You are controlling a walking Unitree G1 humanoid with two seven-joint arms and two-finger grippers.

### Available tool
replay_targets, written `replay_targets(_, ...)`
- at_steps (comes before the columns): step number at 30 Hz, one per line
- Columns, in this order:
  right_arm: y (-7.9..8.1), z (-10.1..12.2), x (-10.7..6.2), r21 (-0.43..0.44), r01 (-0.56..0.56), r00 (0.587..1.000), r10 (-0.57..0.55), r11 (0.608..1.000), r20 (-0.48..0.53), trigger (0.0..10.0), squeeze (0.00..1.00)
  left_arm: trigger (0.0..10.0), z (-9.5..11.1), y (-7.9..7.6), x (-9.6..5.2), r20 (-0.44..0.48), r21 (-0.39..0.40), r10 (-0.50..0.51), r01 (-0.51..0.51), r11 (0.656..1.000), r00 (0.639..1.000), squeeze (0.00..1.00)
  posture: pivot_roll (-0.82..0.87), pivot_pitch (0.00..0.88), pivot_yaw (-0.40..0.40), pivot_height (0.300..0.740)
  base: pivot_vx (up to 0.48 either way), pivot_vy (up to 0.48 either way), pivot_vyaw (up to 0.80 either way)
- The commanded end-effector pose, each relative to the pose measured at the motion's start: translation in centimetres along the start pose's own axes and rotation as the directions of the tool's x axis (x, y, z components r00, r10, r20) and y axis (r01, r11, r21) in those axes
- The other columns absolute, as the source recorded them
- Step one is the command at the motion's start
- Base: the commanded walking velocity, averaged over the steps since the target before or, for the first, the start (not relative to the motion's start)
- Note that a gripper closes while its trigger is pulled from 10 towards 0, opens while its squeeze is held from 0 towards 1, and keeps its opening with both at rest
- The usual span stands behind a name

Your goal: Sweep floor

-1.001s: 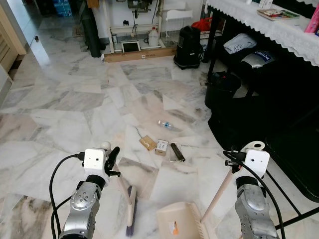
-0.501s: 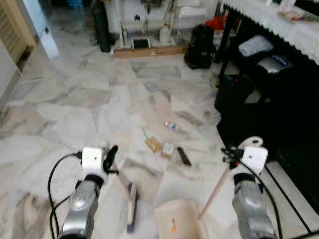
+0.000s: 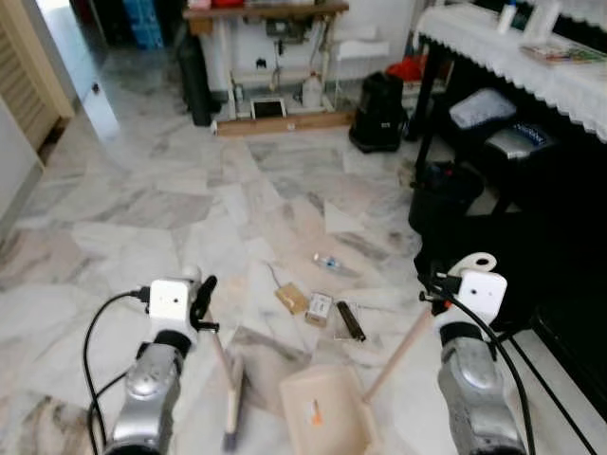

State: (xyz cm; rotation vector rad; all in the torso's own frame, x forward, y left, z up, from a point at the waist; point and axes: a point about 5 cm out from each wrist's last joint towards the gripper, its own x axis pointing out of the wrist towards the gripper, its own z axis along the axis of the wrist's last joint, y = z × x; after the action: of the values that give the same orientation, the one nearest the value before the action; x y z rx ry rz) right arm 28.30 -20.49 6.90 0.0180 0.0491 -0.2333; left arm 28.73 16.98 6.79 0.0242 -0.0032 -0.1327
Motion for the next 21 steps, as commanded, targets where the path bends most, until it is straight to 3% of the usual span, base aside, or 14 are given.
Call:
replay_targets(1, 0.95, 1.5, 0.57, 0.011, -0.024, 0.998, 0.023, 1.0, 0.063, 10.0, 0.0, 10.0, 0.97, 0.85, 0.3, 0.04, 0.017, 0.018, -0.019, 1.0, 0.999, 0.0, -0.2, 0.006, -0.012, 0.74, 0.289, 0.0, 0.0)
replay_targets(11, 0.76, 1.81, 0.69, 0.049, -0.013, 0.998, 0.01, 0.999, 0.065, 10.0, 0.0, 10.0, 1.18, 1.08, 0.41, 0.05, 0.017, 0.037, -0.038, 0.999, 0.998, 0.0, -0.2, 0.018, -0.012, 0.74, 0.291, 0.0, 0.0)
replay_targets(17, 0.87, 2.03, 0.9, 0.058, -0.018, 0.997, 0.014, 0.998, 0.076, 10.0, 0.0, 10.0, 1.33, 1.21, 0.56, 0.055, 0.017, 0.045, -0.046, 0.999, 0.998, 0.0, -0.2, 0.024, -0.013, 0.74, 0.296, 0.0, -0.8)
replay_targets(21, 0.97, 2.21, 0.92, 0.05, -0.019, 0.996, 0.015, 0.999, 0.085, 10.0, 0.0, 10.0, 1.41, 1.59, 0.56, 0.058, 0.024, 0.06, -0.061, 0.998, 0.996, 0.0, -0.2, 0.024, -0.013, 0.74, 0.295, 0.0, 0.0)
